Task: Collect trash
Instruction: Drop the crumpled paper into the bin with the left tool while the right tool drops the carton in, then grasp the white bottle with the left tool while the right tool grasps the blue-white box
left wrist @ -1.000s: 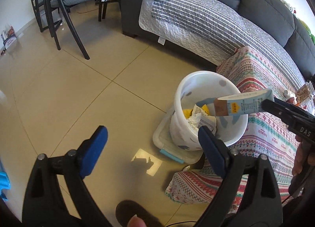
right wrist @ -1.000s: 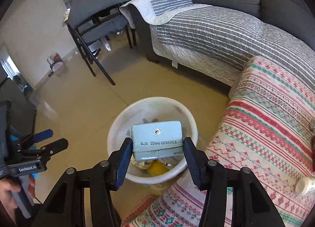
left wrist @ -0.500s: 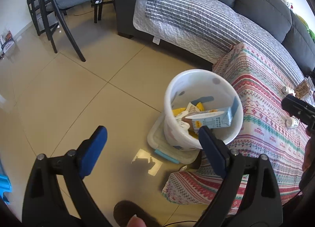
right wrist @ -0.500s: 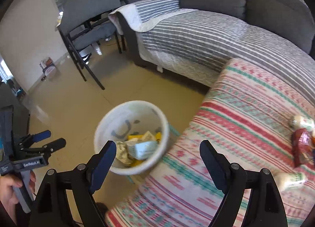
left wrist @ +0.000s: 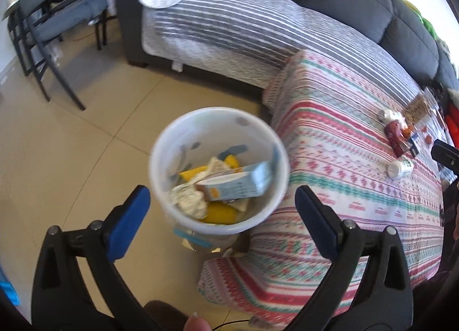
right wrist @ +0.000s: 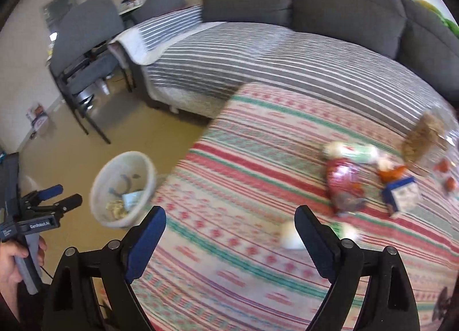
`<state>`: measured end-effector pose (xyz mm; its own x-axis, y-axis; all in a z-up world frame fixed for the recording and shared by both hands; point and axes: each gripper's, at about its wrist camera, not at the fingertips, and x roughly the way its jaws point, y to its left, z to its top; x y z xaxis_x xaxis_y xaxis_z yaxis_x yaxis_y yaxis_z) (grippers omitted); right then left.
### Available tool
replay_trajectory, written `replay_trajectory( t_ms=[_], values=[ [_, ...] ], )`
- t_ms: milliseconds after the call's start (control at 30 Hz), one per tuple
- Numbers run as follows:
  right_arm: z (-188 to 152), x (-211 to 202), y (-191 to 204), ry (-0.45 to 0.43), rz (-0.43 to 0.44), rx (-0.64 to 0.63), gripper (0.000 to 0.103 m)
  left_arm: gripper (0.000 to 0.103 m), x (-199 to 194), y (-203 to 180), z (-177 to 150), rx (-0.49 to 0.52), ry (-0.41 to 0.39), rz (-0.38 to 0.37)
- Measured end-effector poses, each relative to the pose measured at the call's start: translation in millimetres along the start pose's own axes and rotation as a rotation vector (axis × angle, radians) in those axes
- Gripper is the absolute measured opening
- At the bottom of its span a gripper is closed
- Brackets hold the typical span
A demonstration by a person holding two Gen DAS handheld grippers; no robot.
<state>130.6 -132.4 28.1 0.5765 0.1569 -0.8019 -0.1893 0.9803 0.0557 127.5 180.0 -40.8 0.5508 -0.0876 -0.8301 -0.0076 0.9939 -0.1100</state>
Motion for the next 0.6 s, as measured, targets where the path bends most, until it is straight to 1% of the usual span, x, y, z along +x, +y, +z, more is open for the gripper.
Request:
replay_trajectory(
  t_ms=[100,200,267,400,500,600],
  values=[
    [-6.3,-6.2,-29.1,-0.02,-0.024,0.047,0.093,0.101,5.0,-23.7,3.7,0.028,0.004,-0.02],
    [-11.8,-6.9,-58.6,-0.013,-0.058,0.115,0.093,0.101,7.9,-48.7,6.8,0.066,0.005,-0.045],
    [-15.8,-8.0,-80.6,0.003,-0.092,0.161,0.093,0.101,8.5,-64.9,9.2,0.088,0.003,-0.07],
    [-23.0,-6.7,-112.0,0.026,-0.162,0.196,0.093,0.101,12.7,-99.2,12.5,0.138,-0.004,-0.106],
    [-26.3,-4.9,-135.6,0.051,-0.175,0.253,0.093,0.101,21.8,-128.7,12.7,0.189,0.006,-0.125],
    [-32.1,-5.6,-156.2,0.069,-0.192,0.311,0.093,0.101,30.1,-164.0,10.7,0.264,0.014,-0.154]
  ],
)
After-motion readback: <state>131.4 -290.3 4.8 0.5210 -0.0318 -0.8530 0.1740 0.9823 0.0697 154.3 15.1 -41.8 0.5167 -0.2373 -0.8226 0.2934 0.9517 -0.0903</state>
